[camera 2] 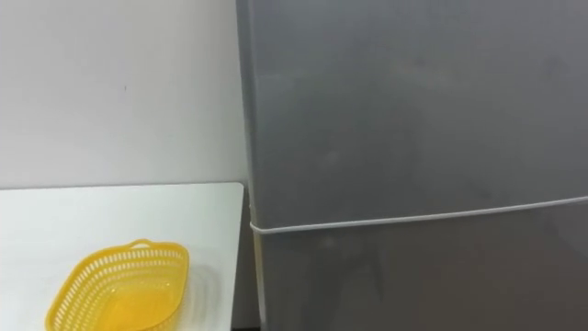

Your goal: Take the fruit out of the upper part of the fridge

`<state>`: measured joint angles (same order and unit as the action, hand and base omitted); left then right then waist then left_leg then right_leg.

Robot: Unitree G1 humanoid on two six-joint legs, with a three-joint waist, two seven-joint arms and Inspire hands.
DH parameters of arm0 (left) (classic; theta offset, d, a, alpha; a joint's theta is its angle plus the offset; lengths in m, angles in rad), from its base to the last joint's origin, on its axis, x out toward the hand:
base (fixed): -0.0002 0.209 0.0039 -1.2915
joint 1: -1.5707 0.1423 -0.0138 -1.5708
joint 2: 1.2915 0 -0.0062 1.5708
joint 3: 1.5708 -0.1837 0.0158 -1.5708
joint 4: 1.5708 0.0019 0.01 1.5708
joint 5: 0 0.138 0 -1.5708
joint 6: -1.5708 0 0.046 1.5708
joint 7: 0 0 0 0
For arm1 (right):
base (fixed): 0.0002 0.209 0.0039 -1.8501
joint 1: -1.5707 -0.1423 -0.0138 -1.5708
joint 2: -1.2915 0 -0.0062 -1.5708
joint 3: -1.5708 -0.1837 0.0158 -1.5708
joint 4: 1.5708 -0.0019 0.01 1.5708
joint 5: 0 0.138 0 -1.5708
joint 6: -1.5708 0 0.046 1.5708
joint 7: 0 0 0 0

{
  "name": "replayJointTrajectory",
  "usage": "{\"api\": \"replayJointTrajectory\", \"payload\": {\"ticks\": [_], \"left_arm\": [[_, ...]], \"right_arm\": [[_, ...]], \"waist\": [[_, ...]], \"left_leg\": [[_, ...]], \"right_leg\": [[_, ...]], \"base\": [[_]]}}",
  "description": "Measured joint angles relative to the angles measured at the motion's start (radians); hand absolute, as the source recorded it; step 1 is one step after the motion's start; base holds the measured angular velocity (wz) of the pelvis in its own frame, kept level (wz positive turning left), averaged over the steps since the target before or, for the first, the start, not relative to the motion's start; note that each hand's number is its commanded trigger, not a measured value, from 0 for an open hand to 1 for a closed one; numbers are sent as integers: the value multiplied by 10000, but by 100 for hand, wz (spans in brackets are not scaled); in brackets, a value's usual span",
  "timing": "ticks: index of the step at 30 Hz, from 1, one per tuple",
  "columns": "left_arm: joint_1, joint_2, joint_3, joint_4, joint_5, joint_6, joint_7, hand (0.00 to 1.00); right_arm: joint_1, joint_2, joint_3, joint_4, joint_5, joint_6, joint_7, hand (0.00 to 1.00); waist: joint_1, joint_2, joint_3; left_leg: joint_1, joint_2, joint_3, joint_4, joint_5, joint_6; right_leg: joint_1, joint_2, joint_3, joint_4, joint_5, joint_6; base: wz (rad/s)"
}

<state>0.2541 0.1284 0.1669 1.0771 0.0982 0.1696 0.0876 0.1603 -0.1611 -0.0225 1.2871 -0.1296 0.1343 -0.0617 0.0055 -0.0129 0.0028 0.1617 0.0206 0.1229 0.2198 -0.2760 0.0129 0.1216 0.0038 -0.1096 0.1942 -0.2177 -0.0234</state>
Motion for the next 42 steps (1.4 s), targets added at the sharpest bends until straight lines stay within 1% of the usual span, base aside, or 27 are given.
{"api": "replayJointTrajectory", "payload": {"ticks": [3,7,9,10,12,13,15,16,17,18,19,21,22,23,25,27,28,30,31,33,34,36,37,39,40,42], "left_arm": [[-3,2,370,-43,-716,-29,362,0],[13,1,537,-43,-1707,-105,755,0],[2,0,684,-43,-2511,-166,986,0],[2,0,711,-44,-2733,-194,1034,0],[-4,-5,1048,-64,-3751,-242,1260,0],[-7,-3,1098,-103,-3963,-244,1330,0],[19,-4,1632,-375,-4411,-270,1544,0],[26,-7,1775,-506,-4483,-271,1624,0],[15,-7,2017,-784,-4614,-319,1812,0],[19,-4,2156,-992,-4778,-504,2029,0],[36,-4,2204,-1147,-4898,-549,2177,0],[87,-4,2253,-1758,-5236,-720,2772,0],[76,-5,2271,-1884,-5280,-750,2945,0],[44,-4,2404,-2169,-5458,-769,3259,0],[-9,10,2711,-2597,-5645,-817,3751,0],[-7,17,3127,-3545,-5693,-844,4472,0],[-7,16,3232,-3863,-5682,-863,4679,0],[-9,60,3342,-5094,-5639,-1213,5534,0],[-12,58,3351,-5423,-5540,-1290,5751,0],[-12,73,3438,-7145,-5097,-1385,6693,0],[-14,81,3448,-7592,-4922,-1436,6893,0],[-29,290,3523,-8941,-4381,-1893,7575,0],[-38,334,3580,-9255,-4331,-1992,7726,0],[-184,454,3869,-10509,-4296,-2199,8290,0],[-226,481,3935,-10777,-4278,-2227,8392,0],[-213,587,4284,-11942,-4196,-2280,8471,0]], "right_arm": [[-20,1,-21,12,-74,105,5,0],[-5,3,-21,37,-70,139,3,0],[-18,9,-41,63,-84,204,2,0],[-12,15,-94,64,-114,206,2,0],[25,31,-340,82,-130,243,2,0],[28,34,-404,75,-130,294,2,0],[69,32,-500,44,-215,314,29,0],[99,32,-537,9,-258,311,74,0],[163,32,-625,-42,-316,294,120,0],[167,31,-635,-41,-335,297,120,0],[168,31,-631,-64,-335,294,119,0],[168,27,-632,-142,-367,284,119,0],[174,23,-632,-164,-364,284,119,0],[168,19,-632,-219,-340,292,119,0],[210,-1,-642,-405,-380,284,121,0],[250,-53,-813,-489,-437,207,113,0],[251,-66,-823,-526,-442,188,100,0],[281,-101,-882,-843,-600,19,85,0],[266,-104,-893,-855,-662,-49,69,0],[274,-75,-873,-871,-786,-197,-69,0],[275,-76,-875,-871,-825,-242,-118,0],[283,-80,-903,-920,-1172,-357,-308,0],[288,-80,-903,-922,-1189,-373,-322,0],[382,-69,-848,-1023,-1139,-382,-319,0],[389,-67,-845,-1025,-1130,-384,-317,0],[481,-73,-847,-1024,-1136,-391,-214,0]], "waist": [[0,-13,-14],[9,-14,-12],[0,-10,-12],[1,-8,-12],[16,9,-12],[17,15,-16],[113,56,-31],[154,59,-30],[274,78,-41],[326,79,-42],[341,100,-53],[501,146,-68],[547,119,-51],[581,177,-87],[590,212,-112],[599,222,-113],[639,223,-113],[799,261,-115],[824,271,-115],[848,280,-113],[868,289,-115],[838,364,-107],[833,377,-105],[856,432,-100],[868,448,-99],[874,495,-85]], "left_leg": [[-5,-10,-60,1,0,0],[12,-11,-62,1,0,0],[16,-11,-64,5,0,0],[16,-12,-75,4,0,0],[46,-22,-150,-4,0,1],[58,-22,-153,-6,0,1],[72,-15,-154,-48,0,1],[65,-15,-167,-59,0,1],[71,-17,-183,-98,1,3],[94,-19,-187,-159,7,10],[89,-22,-191,-161,7,11],[69,-33,-202,-213,7,12],[62,-33,-203,-215,7,12],[40,-37,-250,-222,7,12],[28,-63,-358,-210,17,17],[39,-81,-471,-177,30,22],[31,-82,-470,-169,30,22],[34,-87,-457,-163,31,23],[32,-92,-465,-164,31,23],[44,-104,-496,-183,31,24],[49,-107,-496,-184,31,24],[71,-120,-495,-189,39,37],[68,-123,-495,-189,40,38],[57,-129,-497,-187,41,41],[47,-129,-500,-189,41,41],[18,-127,-499,-198,41,41]], "right_leg": [[10,-7,-33,0,0,0],[6,-8,-29,84,-4,4],[6,-10,-34,83,-7,4],[10,-15,-48,82,-7,4],[59,-19,-80,87,-7,4],[71,-18,-80,91,-7,4],[85,-11,-67,105,-7,3],[81,-11,-72,109,-7,3],[72,-12,-82,118,-7,3],[73,-13,-87,127,-7,3],[74,-17,-102,134,-7,3],[55,-12,-115,132,-7,3],[47,-12,-127,132,-7,4],[42,-9,-164,130,-7,4],[51,-5,-243,115,-7,4],[77,-8,-320,113,-7,4],[69,-9,-313,111,-7,4],[55,3,-293,100,-7,4],[58,6,-287,94,-7,4],[95,1,-306,77,-6,5],[96,-6,-312,84,-7,5],[98,-19,-303,97,-10,11],[97,-22,-302,100,-13,16],[81,-29,-297,118,-22,32],[65,-28,-294,114,-24,35],[-3,-17,-258,99,-25,36]], "base": [[4],[0],[0],[5],[5],[0],[0],[0],[0],[0],[0],[0],[0],[11],[13],[9],[0],[-6],[0],[2],[0],[0],[0],[0],[-4],[-5]]}}
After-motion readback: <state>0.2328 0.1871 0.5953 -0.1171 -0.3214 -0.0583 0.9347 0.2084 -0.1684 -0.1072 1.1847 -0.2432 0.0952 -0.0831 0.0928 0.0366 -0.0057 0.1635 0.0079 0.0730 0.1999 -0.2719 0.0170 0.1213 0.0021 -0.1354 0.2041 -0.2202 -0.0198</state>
